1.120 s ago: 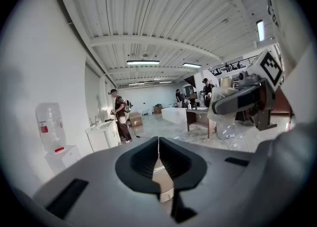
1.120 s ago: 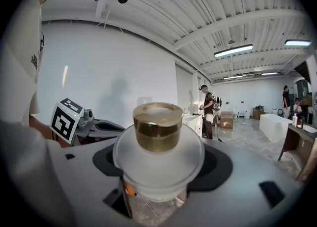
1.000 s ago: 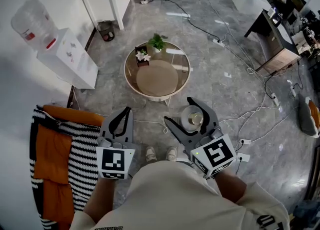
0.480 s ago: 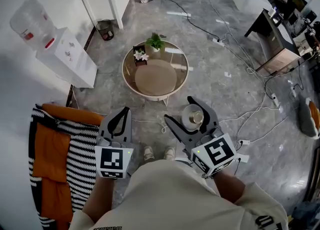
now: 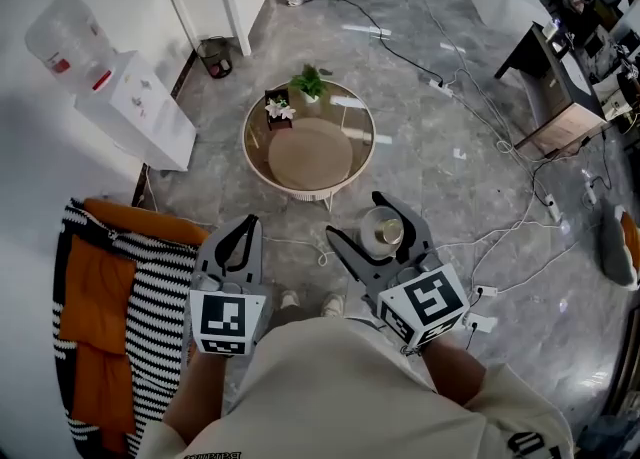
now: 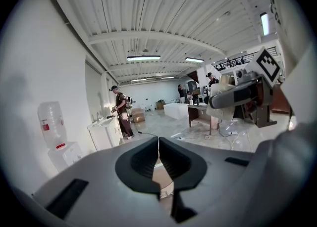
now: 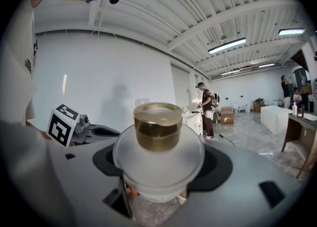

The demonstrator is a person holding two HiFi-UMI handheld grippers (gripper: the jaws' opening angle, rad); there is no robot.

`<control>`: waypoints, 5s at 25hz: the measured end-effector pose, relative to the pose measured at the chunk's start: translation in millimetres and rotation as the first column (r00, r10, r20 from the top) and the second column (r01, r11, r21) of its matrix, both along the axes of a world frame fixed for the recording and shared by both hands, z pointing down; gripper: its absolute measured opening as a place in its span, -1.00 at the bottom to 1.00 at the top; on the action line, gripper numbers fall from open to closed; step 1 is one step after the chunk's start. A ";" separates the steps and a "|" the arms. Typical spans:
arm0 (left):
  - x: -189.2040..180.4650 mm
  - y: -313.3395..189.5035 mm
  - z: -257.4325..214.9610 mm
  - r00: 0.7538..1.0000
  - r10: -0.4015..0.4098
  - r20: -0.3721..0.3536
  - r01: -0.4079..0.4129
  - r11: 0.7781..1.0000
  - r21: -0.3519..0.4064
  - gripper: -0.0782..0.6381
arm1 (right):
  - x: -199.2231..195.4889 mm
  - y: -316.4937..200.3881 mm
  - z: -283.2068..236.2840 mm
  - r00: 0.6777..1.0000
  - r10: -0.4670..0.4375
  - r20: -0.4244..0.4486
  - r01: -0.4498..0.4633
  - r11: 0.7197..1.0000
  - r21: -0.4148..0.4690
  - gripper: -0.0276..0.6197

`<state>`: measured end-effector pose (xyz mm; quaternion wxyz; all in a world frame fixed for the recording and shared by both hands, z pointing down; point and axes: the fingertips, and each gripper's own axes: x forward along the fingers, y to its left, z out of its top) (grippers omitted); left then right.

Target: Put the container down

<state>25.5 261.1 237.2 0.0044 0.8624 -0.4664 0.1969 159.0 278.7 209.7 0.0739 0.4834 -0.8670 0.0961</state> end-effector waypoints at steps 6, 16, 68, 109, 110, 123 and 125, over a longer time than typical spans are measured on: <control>17.8 8.5 -1.2 1.000 -0.020 0.000 0.020 0.999 0.027 -0.76 | 13.9 6.3 1.3 1.000 -0.030 -0.005 0.030 0.999 0.015 0.11; 15.4 4.9 1.4 0.999 -0.045 0.009 0.044 0.998 0.043 -0.76 | 11.6 -0.5 3.9 0.998 -0.066 -0.007 0.066 0.997 0.032 0.11; -164.9 -390.4 53.0 0.999 -0.023 -0.042 0.019 0.995 -0.096 -0.76 | -155.3 -398.3 60.2 0.990 0.000 -0.138 -0.017 0.992 -0.125 0.11; -167.9 -506.3 360.8 0.971 -0.233 -0.045 0.205 0.919 -0.335 -0.76 | -238.4 -551.7 417.2 0.962 -0.236 -0.138 0.192 0.942 -0.275 0.11; -168.2 -508.1 373.1 0.970 -0.240 -0.049 0.208 0.914 -0.349 -0.76 | -238.7 -553.4 429.8 0.962 -0.235 -0.143 0.187 0.940 -0.284 0.11; -180.7 -517.0 510.5 0.967 -0.252 -0.026 0.210 0.853 -0.477 -0.76 | -257.0 -567.4 589.6 0.937 -0.266 -0.225 0.190 0.931 -0.312 0.11; -180.4 -515.9 527.6 0.969 -0.247 -0.022 0.205 0.846 -0.492 -0.76 | -257.9 -568.7 609.9 0.934 -0.272 -0.234 0.189 0.928 -0.321 0.11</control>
